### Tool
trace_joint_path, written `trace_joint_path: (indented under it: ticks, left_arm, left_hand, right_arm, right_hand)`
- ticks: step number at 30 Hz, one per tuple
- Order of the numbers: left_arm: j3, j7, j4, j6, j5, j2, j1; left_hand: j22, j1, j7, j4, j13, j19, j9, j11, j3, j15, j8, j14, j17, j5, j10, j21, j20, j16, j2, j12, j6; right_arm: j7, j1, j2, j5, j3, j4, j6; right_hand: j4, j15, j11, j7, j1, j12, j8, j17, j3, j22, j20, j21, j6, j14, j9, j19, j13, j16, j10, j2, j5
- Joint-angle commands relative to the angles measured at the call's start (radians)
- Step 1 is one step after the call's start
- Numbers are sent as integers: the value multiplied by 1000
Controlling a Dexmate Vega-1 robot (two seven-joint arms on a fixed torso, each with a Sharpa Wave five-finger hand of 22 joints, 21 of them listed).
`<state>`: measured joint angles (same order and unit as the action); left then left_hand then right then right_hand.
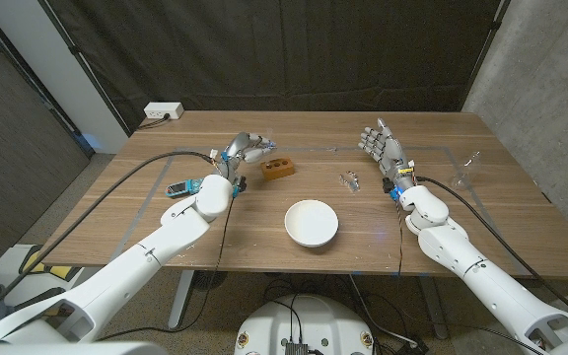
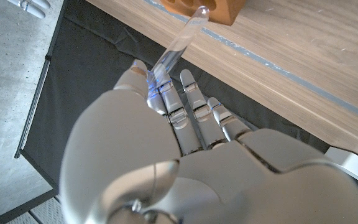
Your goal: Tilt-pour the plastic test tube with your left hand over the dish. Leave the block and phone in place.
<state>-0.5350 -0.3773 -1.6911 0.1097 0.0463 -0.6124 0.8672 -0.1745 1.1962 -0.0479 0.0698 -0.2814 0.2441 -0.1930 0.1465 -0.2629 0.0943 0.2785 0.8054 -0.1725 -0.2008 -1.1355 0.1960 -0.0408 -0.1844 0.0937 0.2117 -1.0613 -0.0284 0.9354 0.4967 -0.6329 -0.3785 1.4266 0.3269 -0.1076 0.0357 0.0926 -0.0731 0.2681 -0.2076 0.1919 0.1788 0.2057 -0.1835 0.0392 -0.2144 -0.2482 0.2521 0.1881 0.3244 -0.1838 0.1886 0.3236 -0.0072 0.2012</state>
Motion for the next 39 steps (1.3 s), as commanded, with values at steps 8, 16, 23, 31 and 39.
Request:
trace_joint_path:
  ticks: [8,16,23,31,39]
  left_arm:
    - [-19,-3,10,28,6,-15,-14]
    - [-38,19,50,-2,-3,-2,-34]
    - [-38,32,37,-6,-8,-10,-37]
    - [-29,37,23,-3,-19,-14,-34]
    - [-29,41,30,-15,-28,-9,-37]
  left_hand:
    - [-2,6,6,-38,-7,-1,-4,41,-44,109,8,-9,-2,1,-37,2,-58,1,-1,4,-9]
    - [-2,5,3,-40,-8,-1,-4,47,-45,108,8,-9,-2,1,-36,2,-59,0,-2,3,-10]
    - [-2,4,3,-42,-9,-1,-4,46,-46,107,8,-11,-2,1,-34,3,-58,1,-3,2,-10]
    - [-2,3,4,-44,-9,-1,-5,43,-47,108,8,-11,-2,1,-36,3,-58,0,-4,2,-11]
    - [-2,4,4,-45,-10,-2,-5,43,-49,108,7,-10,-2,2,-37,3,-56,-1,-5,3,-10]
  right_arm:
    - [-14,1,-2,6,-6,6,-15]
    - [-23,7,2,9,-5,15,-19]
    - [-30,11,4,12,-4,23,-19]
    - [-29,11,4,11,-2,23,-17]
    - [-25,3,4,11,-4,18,-21]
  right_hand:
    - [-3,-5,1,3,3,-5,5,5,-3,-4,1,1,-11,7,2,13,-3,-2,5,6,-4]
    - [-3,-4,1,3,2,-5,5,5,-3,-4,1,2,-11,8,2,13,-3,-1,5,7,-5]
    - [-3,-5,1,2,2,-5,4,5,-4,-4,0,2,-11,8,2,13,-3,-1,5,7,-5]
    - [-3,-3,0,3,2,-5,5,5,-4,-4,0,3,-11,7,2,13,-3,-2,5,8,-5]
    - [-3,-4,1,3,2,-5,4,5,-5,-4,0,3,-11,7,2,13,-3,-2,5,8,-5]
